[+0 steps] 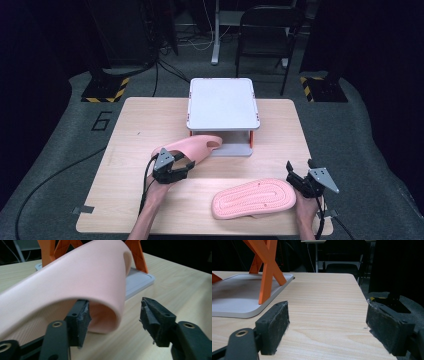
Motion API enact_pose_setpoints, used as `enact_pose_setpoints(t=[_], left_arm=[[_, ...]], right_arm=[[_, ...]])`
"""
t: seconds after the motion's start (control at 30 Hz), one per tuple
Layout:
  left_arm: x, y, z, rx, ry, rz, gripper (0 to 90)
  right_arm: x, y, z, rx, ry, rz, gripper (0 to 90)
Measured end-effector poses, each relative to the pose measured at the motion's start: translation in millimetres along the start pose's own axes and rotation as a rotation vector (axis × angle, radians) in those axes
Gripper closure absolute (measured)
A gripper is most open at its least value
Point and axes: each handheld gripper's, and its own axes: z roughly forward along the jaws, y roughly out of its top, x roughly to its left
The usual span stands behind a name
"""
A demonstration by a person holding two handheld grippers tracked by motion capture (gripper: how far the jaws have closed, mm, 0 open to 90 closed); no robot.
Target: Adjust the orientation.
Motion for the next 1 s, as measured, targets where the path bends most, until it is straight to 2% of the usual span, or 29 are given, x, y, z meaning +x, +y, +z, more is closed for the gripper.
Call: enact_pose_setpoints(t=[0.1, 0.17, 0.27, 0.4, 0.43, 0.47, 0.57, 0.63, 0.67, 0.7, 0.73, 0.8, 0.87, 0.97, 1.0], left_arm=[[1.7, 2.0, 8.0, 0.007, 0.009, -0.001, 47.2], [1.9, 2.5, 10.6, 0.013, 0.014, -0.017, 53.0], [1.9, 3.1, 13.3, -0.021, 0.004, -0.044, 61.4], [-1.6, 4.0, 9.6, -0.028, 0.003, -0.025, 69.3], [-2.9, 4.1, 6.5, -0.034, -0.008, -0.04, 70.8], [-2.9, 4.2, 2.9, -0.04, -0.012, -0.033, 72.0], [-7.1, 6.0, -11.8, -0.044, -0.028, -0.05, 73.7], [-12.2, 7.0, -24.6, -0.045, -0.046, -0.031, 74.1], [-12.2, 7.0, -24.6, -0.045, -0.046, -0.031, 74.3], [-19.7, 6.3, -38.7, -0.037, -0.084, -0.057, 74.4], [-23.2, 5.1, -44.3, -0.041, -0.089, -0.061, 74.2], [-28.8, 0.2, -56.3, -0.01, -0.124, -0.067, 73.9], [-32.1, -8.6, -63.0, -0.01, -0.12, -0.111, 73.8], [-28.1, -15.5, -67.8, -0.004, -0.065, -0.109, 69.9], [-23.7, -17.0, -69.0, -0.003, -0.056, -0.121, 67.8]], right_arm=[[-0.2, 0.0, 0.0, 0.001, 0.0, 0.0, 18.0], [-0.3, 0.1, -0.1, 0.005, 0.003, 0.003, 18.0], [-0.5, 0.2, 0.1, 0.004, 0.001, 0.004, 18.1], [-0.5, 0.2, -0.1, 0.004, -0.002, 0.005, 18.1], [-0.5, 0.2, -0.1, 0.004, -0.001, 0.005, 18.1], [-0.6, 0.2, -0.1, 0.004, -0.001, 0.005, 18.1], [-0.5, 0.2, 0.0, 0.005, 0.002, 0.001, 18.2], [-0.3, 0.1, 0.0, 0.006, 0.003, 0.003, 18.2], [-0.2, 0.1, -0.1, 0.005, 0.002, 0.002, 18.2], [-0.2, 0.0, 0.0, 0.001, -0.001, 0.0, 18.2], [-0.3, 0.1, -0.1, 0.005, 0.001, -0.001, 18.2], [-0.2, 0.2, -0.1, 0.006, 0.001, 0.0, 18.2], [0.1, -0.1, 0.0, 0.0, -0.002, -0.002, 18.2], [0.4, 0.3, 0.2, 0.008, -0.001, -0.002, 18.2], [0.6, 0.2, 0.3, 0.008, -0.001, -0.003, 18.2]])
